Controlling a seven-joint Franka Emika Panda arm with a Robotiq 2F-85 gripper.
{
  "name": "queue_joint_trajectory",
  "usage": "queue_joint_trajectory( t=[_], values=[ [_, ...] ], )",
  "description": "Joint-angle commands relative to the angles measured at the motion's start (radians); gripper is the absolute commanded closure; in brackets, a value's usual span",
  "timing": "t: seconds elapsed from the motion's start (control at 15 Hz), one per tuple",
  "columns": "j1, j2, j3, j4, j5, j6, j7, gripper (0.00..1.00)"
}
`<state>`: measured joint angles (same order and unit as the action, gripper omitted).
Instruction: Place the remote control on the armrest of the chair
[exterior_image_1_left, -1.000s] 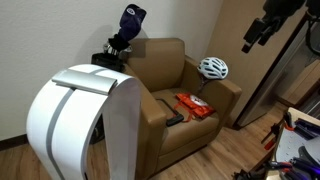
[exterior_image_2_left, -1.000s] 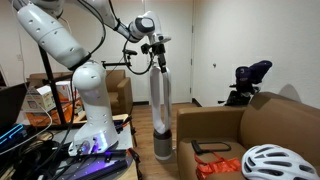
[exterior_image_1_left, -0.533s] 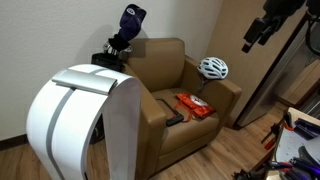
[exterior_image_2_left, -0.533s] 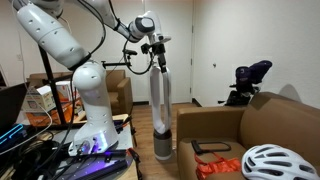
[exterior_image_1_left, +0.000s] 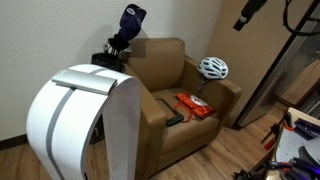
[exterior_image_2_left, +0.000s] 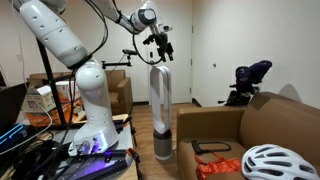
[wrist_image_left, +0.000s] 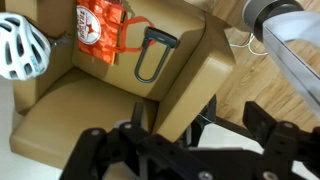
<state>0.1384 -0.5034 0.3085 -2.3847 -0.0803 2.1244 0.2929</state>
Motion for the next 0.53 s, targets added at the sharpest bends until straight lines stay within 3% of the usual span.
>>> queue_joint_trajectory(
  t=[0.0, 0.47],
  values=[
    [0.062, 0.145, -0.011, 0.169, 0.023, -0.030, -0.134, 0.00],
    [0.173, 0.364, 0.025, 0.423, 0.041, -0.096, -0.324, 0.00]
  ],
)
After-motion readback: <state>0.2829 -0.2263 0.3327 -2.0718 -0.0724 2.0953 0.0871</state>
